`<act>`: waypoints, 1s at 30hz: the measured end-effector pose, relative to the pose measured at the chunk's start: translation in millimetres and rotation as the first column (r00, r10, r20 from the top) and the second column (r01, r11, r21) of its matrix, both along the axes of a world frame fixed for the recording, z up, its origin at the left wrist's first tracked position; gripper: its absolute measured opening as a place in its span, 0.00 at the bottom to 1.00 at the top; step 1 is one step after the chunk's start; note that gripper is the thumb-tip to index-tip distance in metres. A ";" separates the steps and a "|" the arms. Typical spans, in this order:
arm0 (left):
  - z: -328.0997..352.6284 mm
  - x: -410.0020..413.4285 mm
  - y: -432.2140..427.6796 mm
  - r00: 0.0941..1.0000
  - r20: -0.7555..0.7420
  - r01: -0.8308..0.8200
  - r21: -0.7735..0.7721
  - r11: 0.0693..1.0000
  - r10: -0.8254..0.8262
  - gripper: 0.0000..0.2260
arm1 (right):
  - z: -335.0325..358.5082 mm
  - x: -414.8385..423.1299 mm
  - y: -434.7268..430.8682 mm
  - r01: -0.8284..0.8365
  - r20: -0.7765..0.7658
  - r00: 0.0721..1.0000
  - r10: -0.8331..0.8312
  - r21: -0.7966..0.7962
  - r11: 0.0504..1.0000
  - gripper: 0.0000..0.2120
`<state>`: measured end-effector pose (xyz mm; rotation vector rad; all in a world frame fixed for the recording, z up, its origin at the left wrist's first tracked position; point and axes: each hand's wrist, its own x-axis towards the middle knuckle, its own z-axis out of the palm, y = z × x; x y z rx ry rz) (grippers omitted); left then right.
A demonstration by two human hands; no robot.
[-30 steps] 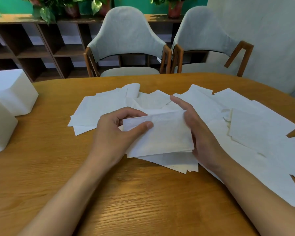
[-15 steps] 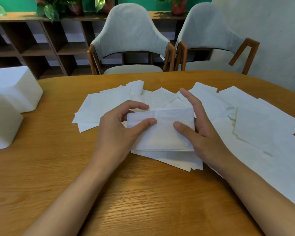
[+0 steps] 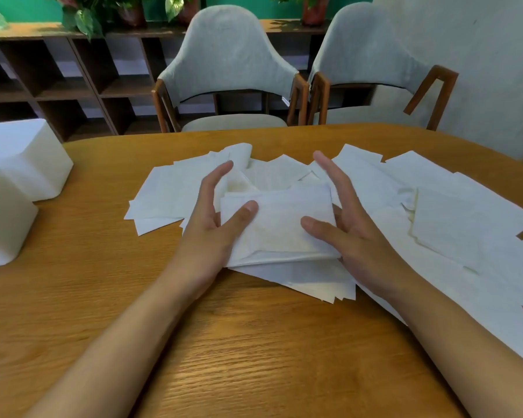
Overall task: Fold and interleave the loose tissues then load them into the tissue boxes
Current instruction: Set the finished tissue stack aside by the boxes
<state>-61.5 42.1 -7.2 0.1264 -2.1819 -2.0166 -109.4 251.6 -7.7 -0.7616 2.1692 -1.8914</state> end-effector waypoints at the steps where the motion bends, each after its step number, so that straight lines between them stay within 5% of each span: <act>1: -0.3 0.9 -0.7 0.999 -0.048 0.015 -0.022 1.000 -0.016 0.25 | -0.8 0.3 1.2 -0.020 -0.001 1.000 0.020 0.037 0.999 0.29; 6: 6.1 3.8 -11.5 0.960 -0.073 0.255 -0.170 0.952 -0.270 0.20 | -7.6 -3.5 5.6 0.063 -0.059 0.997 -0.054 0.158 0.985 0.21; 9: 10.4 8.1 -16.5 0.947 0.017 0.320 -0.089 0.943 -0.320 0.13 | -9.9 -2.2 3.2 0.088 -0.064 0.995 -0.077 0.180 0.980 0.20; 18: 27.4 36.7 -62.5 0.972 0.034 0.237 -0.126 0.963 -0.234 0.15 | 12.1 14.7 -41.0 0.049 -0.070 0.997 -0.040 0.134 0.990 0.21; 30: 86.3 91.0 -210.6 0.991 -0.103 -0.130 -0.527 0.840 0.089 0.19 | 62.5 34.6 -196.2 0.023 -0.103 0.995 -0.009 0.135 0.991 0.17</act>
